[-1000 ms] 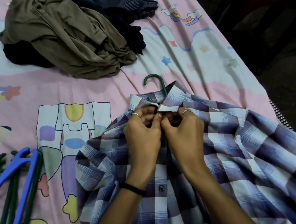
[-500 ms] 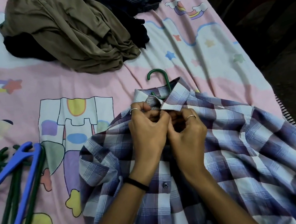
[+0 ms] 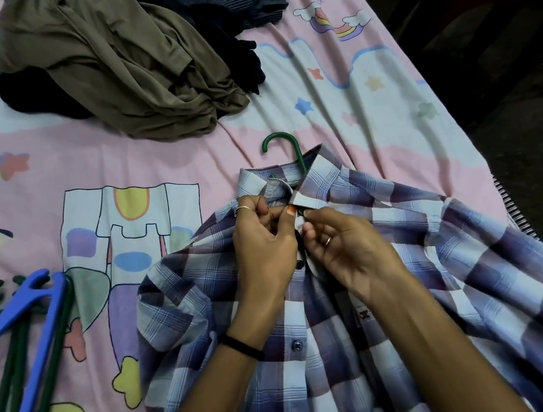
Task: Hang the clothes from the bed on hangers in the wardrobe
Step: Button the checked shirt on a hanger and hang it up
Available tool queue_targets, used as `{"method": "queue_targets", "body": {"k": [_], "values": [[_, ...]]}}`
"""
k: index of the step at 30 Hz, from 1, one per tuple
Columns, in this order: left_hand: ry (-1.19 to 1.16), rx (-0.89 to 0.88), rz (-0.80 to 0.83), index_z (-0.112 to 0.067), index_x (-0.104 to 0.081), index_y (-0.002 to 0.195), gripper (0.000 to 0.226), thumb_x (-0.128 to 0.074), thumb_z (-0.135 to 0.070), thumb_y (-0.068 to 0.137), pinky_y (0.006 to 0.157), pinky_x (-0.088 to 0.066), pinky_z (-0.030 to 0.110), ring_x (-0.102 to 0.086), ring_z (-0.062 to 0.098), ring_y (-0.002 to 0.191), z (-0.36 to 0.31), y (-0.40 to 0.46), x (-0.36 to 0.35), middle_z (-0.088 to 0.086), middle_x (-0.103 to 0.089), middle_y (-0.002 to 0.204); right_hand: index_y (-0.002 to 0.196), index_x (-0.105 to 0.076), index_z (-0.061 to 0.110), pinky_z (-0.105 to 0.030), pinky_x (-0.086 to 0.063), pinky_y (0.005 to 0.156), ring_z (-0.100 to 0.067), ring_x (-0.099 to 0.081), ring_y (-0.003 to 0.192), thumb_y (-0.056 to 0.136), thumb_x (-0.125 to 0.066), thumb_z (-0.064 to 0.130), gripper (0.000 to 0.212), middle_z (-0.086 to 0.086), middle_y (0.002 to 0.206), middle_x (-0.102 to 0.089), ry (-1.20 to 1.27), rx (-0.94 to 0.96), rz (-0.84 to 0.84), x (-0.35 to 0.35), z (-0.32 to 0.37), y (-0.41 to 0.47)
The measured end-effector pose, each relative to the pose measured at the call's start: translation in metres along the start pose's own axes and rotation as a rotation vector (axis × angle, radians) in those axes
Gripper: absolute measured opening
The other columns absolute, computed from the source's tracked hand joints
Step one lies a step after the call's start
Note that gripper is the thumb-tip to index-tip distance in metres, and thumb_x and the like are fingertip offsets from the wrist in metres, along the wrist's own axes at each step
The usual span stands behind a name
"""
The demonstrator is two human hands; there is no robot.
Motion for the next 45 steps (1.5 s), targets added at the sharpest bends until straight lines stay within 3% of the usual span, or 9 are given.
{"method": "queue_targets", "body": {"k": [6,11,15,19,24,32,36,39,45], "values": [[-0.045,0.066,-0.004,-0.018,-0.038,0.079,0.030,-0.059,-0.001,0.091,0.083,-0.052,0.043,-0.068,0.030,0.086,0.005,-0.003,0.000,0.017,-0.068,0.087,0.078,-0.061,-0.002,-0.012,-0.049,0.045,-0.006,-0.058,0.047,0.088,-0.052,-0.010,0.016,-0.006,0.062,-0.063,-0.144,-0.197,0.136,-0.001,0.007,0.006],[-0.107,0.181,0.002,-0.016,-0.046,0.083,0.019,-0.060,-0.006,0.092,0.061,-0.048,0.035,-0.056,0.017,0.064,0.021,-0.007,-0.002,0.013,-0.066,0.079,0.080,-0.062,0.002,-0.015,-0.050,0.045,-0.009,-0.056,0.047,0.087,-0.058,-0.009,0.013,-0.006,0.063,-0.061,-0.498,-0.160,0.129,0.000,0.016,0.014],[0.087,0.153,0.034,-0.018,-0.053,0.088,0.015,-0.064,-0.008,0.089,0.082,-0.055,0.049,-0.068,0.025,0.081,0.025,-0.004,-0.002,0.013,-0.071,0.088,0.079,-0.052,0.005,-0.023,-0.051,0.043,-0.014,-0.053,0.045,0.085,-0.067,-0.001,0.017,-0.010,0.062,-0.055,-0.877,0.027,0.012,0.004,0.025,0.019],[0.219,0.059,0.016,-0.026,-0.046,0.090,0.031,-0.069,-0.006,0.084,0.073,-0.058,0.043,-0.070,0.024,0.077,0.010,-0.001,0.004,0.006,-0.069,0.079,0.079,-0.057,0.014,-0.050,-0.058,0.066,-0.029,-0.067,0.064,0.069,-0.076,0.028,0.026,-0.003,0.066,-0.067,-1.079,0.288,-0.016,0.006,0.029,0.011],[0.343,-0.061,0.086,-0.027,-0.043,0.127,0.052,-0.068,-0.009,0.085,0.062,-0.049,0.014,-0.064,0.001,0.065,-0.005,-0.001,0.006,-0.005,-0.067,0.074,0.088,-0.050,0.007,-0.024,-0.053,0.048,-0.014,-0.053,0.051,0.091,-0.063,0.012,0.015,-0.007,0.069,-0.054,-0.630,0.135,0.073,0.011,0.023,0.004],[0.142,-0.278,0.084,-0.018,-0.072,0.095,0.035,-0.053,0.011,0.089,0.067,-0.042,0.020,-0.056,0.020,0.072,-0.043,-0.004,0.013,0.001,-0.069,0.088,0.084,-0.055,0.008,-0.020,-0.045,0.044,-0.010,-0.053,0.049,0.092,-0.060,0.006,0.010,-0.004,0.062,-0.053,-0.455,0.503,0.074,0.007,0.078,-0.009],[0.279,-0.142,0.187,-0.017,-0.073,0.098,0.037,-0.050,0.010,0.090,0.049,-0.032,0.015,-0.040,0.005,0.051,-0.033,0.002,0.015,-0.014,-0.058,0.065,0.078,-0.055,0.011,-0.025,-0.042,0.048,-0.012,-0.052,0.049,0.087,-0.069,0.014,0.017,0.001,0.060,-0.056,-0.920,0.558,0.003,0.018,0.083,-0.003],[0.350,-0.093,0.119,-0.026,-0.071,0.093,0.037,-0.051,0.005,0.091,0.060,-0.045,0.019,-0.055,0.008,0.063,-0.030,-0.010,0.028,-0.005,-0.068,0.079,0.082,-0.059,0.015,-0.011,-0.037,0.055,-0.001,-0.052,0.058,0.086,-0.068,0.015,0.010,0.010,0.066,-0.057,-1.241,0.789,-0.137,0.022,0.085,-0.024],[0.416,0.002,0.105,-0.021,-0.068,0.086,0.021,-0.059,-0.003,0.090,0.068,-0.048,0.011,-0.062,-0.005,0.071,-0.017,-0.047,0.030,-0.009,-0.068,0.082,0.098,-0.065,0.014,-0.031,-0.052,0.074,-0.020,-0.062,0.089,0.078,-0.049,-0.003,0.030,-0.001,0.096,-0.067,-1.563,0.983,0.474,0.004,0.003,-0.097]]}}
Point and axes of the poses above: each hand's wrist, its own y-axis towards the middle knuckle, its own x-axis out of the back of the hand, z = x × y, the point moved 8 cm from there along y, towards the middle knuckle
